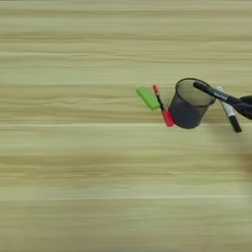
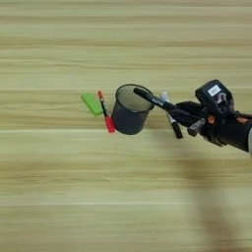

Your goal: Move the objects on the table

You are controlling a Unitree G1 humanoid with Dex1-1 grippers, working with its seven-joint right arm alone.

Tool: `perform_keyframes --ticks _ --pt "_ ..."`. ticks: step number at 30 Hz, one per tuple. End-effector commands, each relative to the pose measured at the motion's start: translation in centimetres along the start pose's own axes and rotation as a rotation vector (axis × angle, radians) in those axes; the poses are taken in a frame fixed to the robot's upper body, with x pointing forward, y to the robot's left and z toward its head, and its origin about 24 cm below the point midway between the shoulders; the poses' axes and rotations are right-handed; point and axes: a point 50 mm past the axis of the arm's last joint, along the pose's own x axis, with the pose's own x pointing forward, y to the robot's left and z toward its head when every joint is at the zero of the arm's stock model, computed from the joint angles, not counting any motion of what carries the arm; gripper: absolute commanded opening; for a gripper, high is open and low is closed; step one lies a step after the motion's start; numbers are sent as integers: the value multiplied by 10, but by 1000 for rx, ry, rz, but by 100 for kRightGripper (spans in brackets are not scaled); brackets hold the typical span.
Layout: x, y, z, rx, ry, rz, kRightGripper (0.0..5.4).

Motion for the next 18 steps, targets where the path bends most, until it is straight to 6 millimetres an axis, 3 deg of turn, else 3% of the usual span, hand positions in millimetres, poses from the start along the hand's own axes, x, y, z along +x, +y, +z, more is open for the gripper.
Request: perform_keyframes --ticks 1,18 --pt "-10 -12 28 -132 -30 -61 109" --pt "-3 -16 35 -190 41 -14 109"
